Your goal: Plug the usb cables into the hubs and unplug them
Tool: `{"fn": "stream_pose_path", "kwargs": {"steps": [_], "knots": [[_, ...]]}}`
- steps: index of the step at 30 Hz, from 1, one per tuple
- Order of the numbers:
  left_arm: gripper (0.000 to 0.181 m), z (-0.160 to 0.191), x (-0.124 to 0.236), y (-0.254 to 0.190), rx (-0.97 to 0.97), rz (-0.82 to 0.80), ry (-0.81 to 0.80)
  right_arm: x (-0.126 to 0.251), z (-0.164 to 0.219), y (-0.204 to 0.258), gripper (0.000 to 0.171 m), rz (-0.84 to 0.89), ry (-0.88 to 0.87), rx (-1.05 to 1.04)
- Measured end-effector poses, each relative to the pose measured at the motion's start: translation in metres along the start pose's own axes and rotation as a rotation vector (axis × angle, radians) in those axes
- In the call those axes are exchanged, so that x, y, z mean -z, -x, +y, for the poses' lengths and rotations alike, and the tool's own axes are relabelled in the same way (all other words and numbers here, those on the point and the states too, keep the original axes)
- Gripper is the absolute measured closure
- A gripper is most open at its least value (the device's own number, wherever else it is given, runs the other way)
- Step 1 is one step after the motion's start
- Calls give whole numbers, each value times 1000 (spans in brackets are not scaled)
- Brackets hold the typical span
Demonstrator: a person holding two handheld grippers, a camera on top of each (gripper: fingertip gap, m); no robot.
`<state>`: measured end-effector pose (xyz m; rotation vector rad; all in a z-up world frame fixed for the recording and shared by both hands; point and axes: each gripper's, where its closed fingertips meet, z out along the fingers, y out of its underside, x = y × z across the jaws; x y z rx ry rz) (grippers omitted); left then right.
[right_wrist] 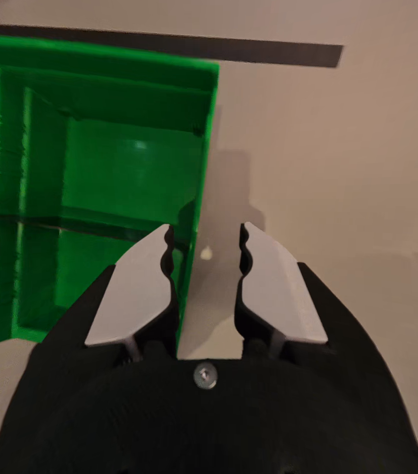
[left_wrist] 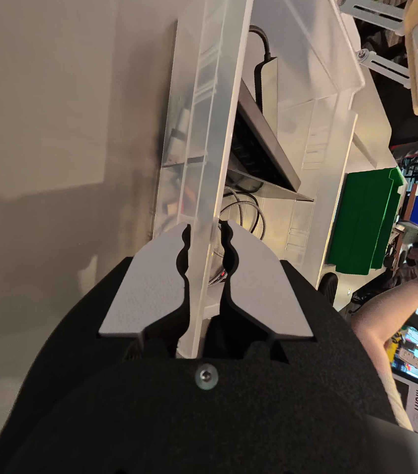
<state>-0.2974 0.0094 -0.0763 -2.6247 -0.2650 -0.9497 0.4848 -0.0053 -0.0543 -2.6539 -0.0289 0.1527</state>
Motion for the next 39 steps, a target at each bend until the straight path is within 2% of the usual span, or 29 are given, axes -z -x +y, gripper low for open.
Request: {"fn": "stream_pose_path", "kwargs": {"steps": [5, 6, 8, 9, 13, 18, 24, 32, 39], "knots": [[159, 2, -3, 0, 30, -5, 11, -7, 59, 11, 124, -10, 59, -42], [160, 3, -3, 0, 35, -5, 15, -13, 68, 10, 133, 14, 110, -57], [160, 4, -4, -1, 48, 11, 16, -26, 78, 19, 161, 2, 160, -75], [160, 4, -5, -2, 53, 13, 16, -29, 79, 20, 164, 3, 172, -81], [163, 3, -4, -1, 5, -27, 18, -25, 87, 24, 165, -33, 231, -97], [163, -10, -3, 4, 18, -17, -70, -20, 92, 4, 164, -60, 185, -178], [163, -6, 11, 18, 59, -24, -141, -10, 107, -14, 164, -54, 168, -231], [163, 3, 36, 41, 121, -39, -207, -11, 104, -20, 163, -62, 130, -267], [162, -2, 42, 49, 137, -14, -250, -12, 100, -28, 162, -34, 97, -318]]}}
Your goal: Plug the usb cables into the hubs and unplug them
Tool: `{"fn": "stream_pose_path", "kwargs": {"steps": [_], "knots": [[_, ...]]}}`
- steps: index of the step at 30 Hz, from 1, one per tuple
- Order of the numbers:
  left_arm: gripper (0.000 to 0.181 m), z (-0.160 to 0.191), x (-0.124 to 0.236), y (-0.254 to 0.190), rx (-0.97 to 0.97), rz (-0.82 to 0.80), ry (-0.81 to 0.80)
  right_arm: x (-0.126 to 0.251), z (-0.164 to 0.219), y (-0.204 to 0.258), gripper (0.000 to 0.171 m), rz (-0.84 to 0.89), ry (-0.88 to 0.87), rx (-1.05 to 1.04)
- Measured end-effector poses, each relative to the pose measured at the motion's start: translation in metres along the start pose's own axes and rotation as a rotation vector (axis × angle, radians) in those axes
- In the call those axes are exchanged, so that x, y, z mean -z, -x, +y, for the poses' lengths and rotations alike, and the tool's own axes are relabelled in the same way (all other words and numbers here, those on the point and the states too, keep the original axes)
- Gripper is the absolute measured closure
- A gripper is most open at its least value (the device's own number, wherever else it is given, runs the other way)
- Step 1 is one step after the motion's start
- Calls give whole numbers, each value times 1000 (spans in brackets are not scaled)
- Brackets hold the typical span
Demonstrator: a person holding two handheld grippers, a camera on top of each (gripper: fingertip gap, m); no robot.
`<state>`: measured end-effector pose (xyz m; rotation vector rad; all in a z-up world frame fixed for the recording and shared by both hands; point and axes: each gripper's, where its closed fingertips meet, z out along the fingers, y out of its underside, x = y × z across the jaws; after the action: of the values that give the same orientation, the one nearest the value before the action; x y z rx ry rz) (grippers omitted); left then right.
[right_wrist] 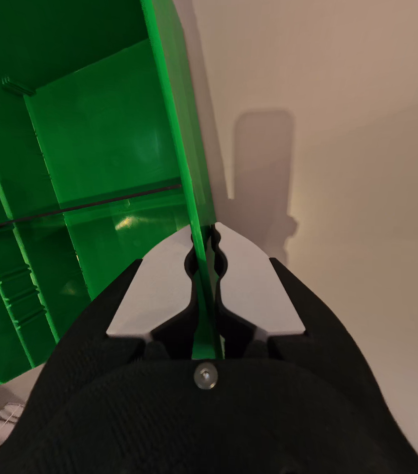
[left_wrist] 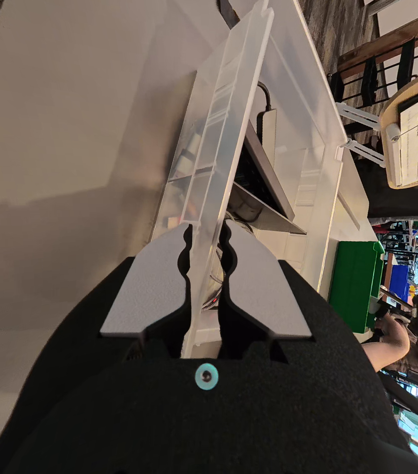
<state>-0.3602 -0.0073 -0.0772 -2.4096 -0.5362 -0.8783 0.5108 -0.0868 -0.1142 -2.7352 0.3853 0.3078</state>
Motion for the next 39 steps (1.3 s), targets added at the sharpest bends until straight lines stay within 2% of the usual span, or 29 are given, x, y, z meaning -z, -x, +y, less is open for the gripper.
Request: {"fn": "stream_pose_path", "kwargs": {"steps": [15, 27, 39], "knots": [[162, 3, -3, -4, 8, -55, 25, 0, -14, -19, 161, -18, -70, -112], [162, 12, -8, -11, -7, -59, 78, 4, -10, -26, 161, 0, -89, -174], [162, 13, -10, -13, -22, -66, 99, 3, -13, -29, 163, 44, -86, -96]]}}
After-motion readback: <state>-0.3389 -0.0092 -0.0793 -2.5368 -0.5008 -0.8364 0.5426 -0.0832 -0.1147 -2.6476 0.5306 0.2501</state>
